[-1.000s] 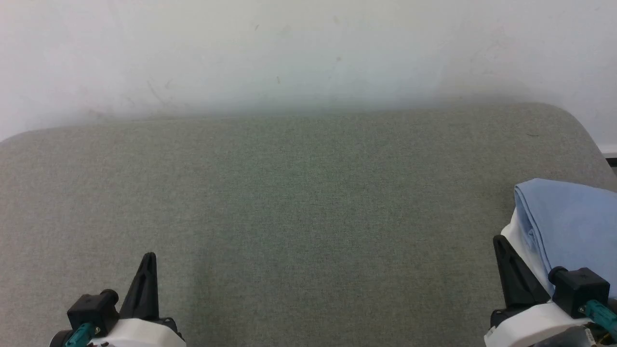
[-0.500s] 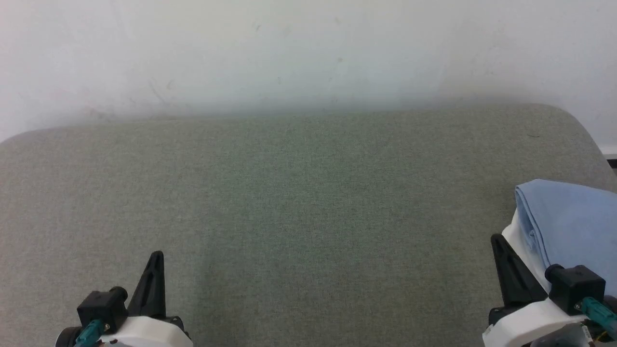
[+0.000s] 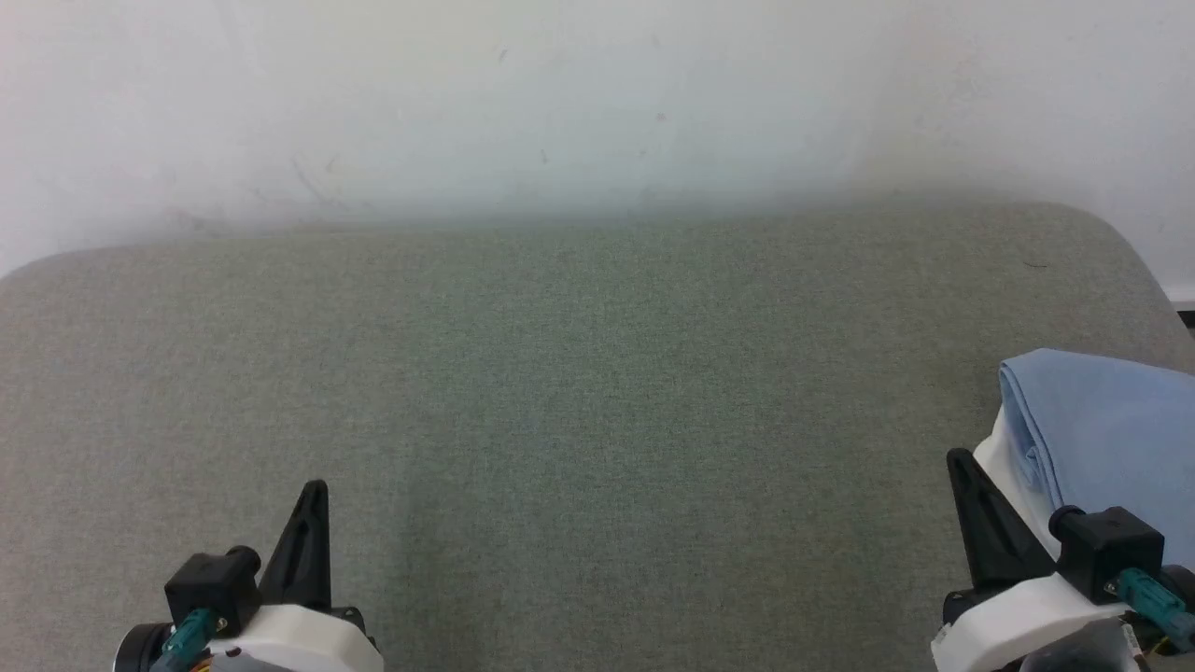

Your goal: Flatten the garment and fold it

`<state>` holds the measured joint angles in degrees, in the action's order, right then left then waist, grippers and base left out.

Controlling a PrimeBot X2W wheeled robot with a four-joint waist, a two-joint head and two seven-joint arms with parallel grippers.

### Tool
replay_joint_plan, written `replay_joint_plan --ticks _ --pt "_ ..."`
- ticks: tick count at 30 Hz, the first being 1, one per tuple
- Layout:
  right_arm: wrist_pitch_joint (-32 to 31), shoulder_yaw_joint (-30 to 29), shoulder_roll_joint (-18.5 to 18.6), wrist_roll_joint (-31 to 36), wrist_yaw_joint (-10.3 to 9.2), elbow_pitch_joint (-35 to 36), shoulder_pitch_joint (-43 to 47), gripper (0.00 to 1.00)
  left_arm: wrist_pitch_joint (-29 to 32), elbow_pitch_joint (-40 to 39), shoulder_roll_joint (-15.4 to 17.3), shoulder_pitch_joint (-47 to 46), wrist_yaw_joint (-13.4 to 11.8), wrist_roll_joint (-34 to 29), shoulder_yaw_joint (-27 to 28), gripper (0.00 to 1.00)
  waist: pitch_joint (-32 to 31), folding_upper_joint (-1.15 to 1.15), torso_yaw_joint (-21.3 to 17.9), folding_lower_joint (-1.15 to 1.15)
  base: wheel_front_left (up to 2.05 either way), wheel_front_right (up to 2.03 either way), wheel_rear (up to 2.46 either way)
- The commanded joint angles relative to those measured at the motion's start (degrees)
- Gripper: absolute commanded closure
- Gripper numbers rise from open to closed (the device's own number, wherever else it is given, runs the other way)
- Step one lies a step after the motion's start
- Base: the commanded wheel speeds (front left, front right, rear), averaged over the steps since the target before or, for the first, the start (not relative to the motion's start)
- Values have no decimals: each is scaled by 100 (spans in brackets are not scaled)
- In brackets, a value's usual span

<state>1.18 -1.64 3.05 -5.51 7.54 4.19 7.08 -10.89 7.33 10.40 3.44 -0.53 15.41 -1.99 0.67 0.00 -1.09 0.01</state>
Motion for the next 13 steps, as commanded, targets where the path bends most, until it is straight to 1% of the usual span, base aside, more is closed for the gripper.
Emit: replay_joint_plan --ticks 1,13 --pt "-8 13 -6 46 -2 -26 -107 100 48 -54 -46 -78 15 -112 41 100 -2 0 3 0 0 0 0" --pt "-23 33 -7 114 -2 -79 -188 100 188 -146 -141 -114 20 -305 62 100 -10 0 17 0 0 0 0"
